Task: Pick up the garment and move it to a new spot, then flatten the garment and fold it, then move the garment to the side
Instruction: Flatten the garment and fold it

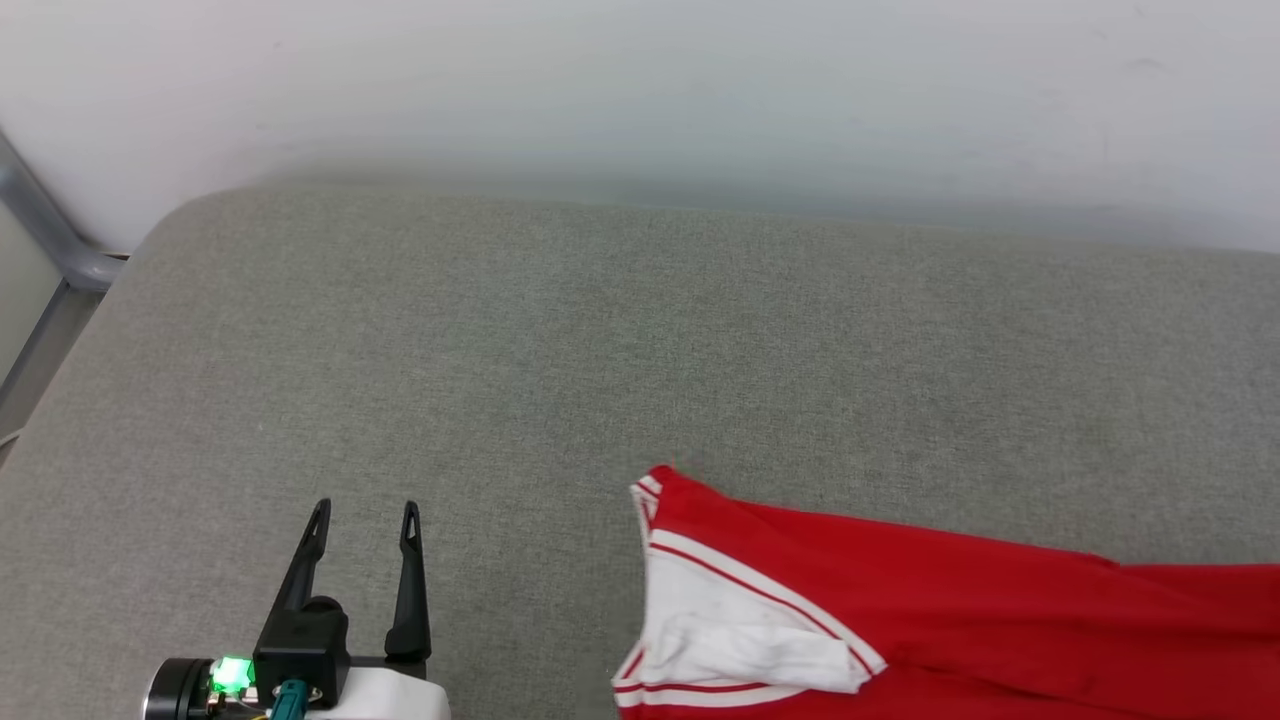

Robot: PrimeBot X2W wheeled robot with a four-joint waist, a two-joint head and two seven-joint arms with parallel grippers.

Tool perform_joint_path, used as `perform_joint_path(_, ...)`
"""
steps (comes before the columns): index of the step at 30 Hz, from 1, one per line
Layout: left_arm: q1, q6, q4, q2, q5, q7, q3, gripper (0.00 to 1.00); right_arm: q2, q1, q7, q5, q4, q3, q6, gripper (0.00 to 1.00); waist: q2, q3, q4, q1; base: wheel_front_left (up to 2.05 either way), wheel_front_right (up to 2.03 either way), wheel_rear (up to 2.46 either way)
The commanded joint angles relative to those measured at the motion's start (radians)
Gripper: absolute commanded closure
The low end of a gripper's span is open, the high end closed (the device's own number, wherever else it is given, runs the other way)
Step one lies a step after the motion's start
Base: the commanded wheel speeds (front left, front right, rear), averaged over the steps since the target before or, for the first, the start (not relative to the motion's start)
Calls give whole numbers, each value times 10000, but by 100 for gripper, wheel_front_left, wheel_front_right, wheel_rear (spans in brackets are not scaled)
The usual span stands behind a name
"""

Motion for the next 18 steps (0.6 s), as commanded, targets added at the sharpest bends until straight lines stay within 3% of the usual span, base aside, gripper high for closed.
perform_joint_path(1,69,-52,20,-27,73,-69,53,0,-82,-189,-60,-11,180,-89,-19,100,-1,-23,-10,0,0,0,0)
perform_joint_path(7,222,-254,104,-196,282,-69,273,0,-104,-19,-86,193,445,-266,-17,100,-1,-181,-51,0,0,0,0)
perform_joint_path(18,403,-544,152,-356,516,-70,484,0,156,733,614,1579,-2824,-435,-14,100,-1,-431,-242,0,0,0,0)
